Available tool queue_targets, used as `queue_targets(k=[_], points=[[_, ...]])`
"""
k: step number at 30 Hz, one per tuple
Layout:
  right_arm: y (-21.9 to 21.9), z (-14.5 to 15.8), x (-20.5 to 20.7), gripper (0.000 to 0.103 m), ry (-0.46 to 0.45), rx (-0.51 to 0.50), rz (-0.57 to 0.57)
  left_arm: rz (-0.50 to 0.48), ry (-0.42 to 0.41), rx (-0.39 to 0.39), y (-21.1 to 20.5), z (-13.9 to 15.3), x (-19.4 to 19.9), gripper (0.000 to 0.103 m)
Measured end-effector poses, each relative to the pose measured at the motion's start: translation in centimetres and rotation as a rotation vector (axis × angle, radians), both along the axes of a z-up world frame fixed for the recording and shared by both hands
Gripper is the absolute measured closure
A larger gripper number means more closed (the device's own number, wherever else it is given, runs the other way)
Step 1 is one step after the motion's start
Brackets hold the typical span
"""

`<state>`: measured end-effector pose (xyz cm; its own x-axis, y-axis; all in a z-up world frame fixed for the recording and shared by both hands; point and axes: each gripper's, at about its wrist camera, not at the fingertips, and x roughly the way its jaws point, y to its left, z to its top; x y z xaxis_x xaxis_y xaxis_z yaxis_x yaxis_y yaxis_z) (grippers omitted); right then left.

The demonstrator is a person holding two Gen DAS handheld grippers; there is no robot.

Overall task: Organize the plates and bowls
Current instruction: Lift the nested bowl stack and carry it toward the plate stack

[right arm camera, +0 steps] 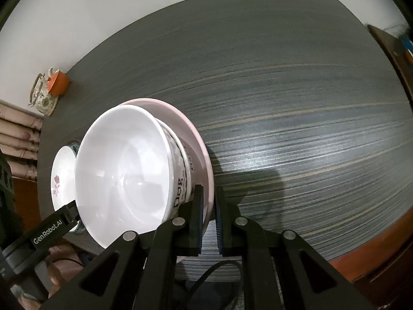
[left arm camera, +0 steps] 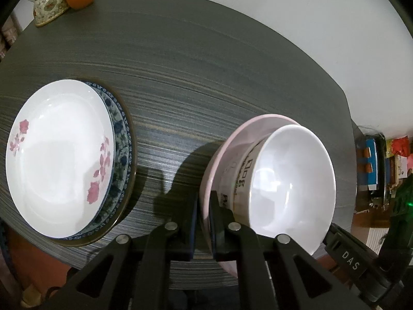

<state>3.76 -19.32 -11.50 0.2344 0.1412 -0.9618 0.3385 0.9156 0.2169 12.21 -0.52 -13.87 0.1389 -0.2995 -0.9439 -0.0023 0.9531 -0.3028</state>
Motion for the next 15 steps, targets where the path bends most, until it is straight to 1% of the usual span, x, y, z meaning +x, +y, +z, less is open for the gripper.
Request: queue_targets(k=[7, 15], points=[[0.4, 1.5, 0.4, 0.092, -0.019, -0.011, 0.011, 0.019, -0.024, -0.012, 1.5, 1.4, -0.1, 0.097], [2.1, 3.7, 1.2, 0.092, -0.046, -0.018, 0.049, 0.06, -0.057, -0.007, 3.6, 3.6, -0.4, 0.097]])
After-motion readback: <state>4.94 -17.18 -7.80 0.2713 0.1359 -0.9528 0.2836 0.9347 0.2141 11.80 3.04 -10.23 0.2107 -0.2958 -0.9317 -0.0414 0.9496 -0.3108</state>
